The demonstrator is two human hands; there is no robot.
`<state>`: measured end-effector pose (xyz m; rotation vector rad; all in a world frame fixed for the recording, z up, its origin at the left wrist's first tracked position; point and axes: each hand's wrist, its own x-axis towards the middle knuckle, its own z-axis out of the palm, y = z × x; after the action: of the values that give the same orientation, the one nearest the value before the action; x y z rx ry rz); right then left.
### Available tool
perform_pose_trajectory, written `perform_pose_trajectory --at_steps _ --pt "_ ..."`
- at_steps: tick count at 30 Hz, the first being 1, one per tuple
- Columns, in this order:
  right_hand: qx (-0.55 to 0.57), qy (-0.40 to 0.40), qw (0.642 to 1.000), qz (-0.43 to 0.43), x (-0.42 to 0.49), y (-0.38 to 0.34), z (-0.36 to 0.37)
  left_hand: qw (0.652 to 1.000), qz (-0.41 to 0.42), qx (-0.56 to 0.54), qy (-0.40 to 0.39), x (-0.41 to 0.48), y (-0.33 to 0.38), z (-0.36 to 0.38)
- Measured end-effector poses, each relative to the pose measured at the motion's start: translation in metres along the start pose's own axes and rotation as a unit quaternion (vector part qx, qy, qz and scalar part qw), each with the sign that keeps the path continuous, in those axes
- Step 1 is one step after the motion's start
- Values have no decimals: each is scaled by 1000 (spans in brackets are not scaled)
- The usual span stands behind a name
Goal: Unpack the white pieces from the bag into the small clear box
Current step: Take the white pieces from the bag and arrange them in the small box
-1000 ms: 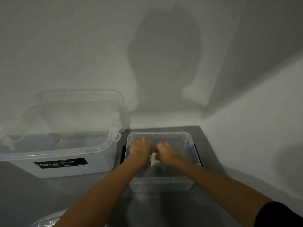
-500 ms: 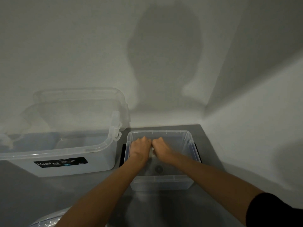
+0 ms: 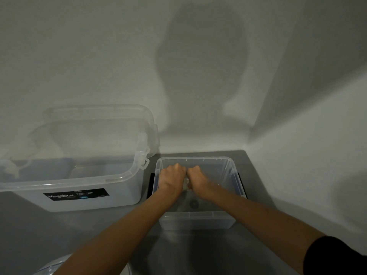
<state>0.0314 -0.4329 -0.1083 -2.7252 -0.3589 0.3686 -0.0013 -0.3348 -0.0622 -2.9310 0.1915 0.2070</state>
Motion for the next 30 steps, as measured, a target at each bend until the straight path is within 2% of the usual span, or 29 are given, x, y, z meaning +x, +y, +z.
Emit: perform_pose_trajectory --at_steps 4,6,8,10,16,18,24,30 --pt "4 -37 998 48 9 -2 1 1000 10 -23 10 -3 -5 -12" --pt "-29 -62 997 43 3 -6 -6 999 18 -21 22 -6 -6 -17" --pt "-81 -58 994 35 1 -6 -9 999 25 -20 35 -9 -9 -22" --pt "-82 -48 995 33 1 -2 -12 998 23 -33 46 -12 -13 -28" --pt "-61 -49 996 47 -14 1 -37 984 40 -161 72 -28 -28 -51" --pt "-66 -75 992 72 -19 -5 -51 977 50 -191 81 -35 -35 -58" --pt "-41 12 998 35 -45 -34 -92 968 95 -221 74 -64 -59 -81" --pt "-2 40 998 -39 -91 -82 -110 951 111 -286 33 -114 -99 -84"
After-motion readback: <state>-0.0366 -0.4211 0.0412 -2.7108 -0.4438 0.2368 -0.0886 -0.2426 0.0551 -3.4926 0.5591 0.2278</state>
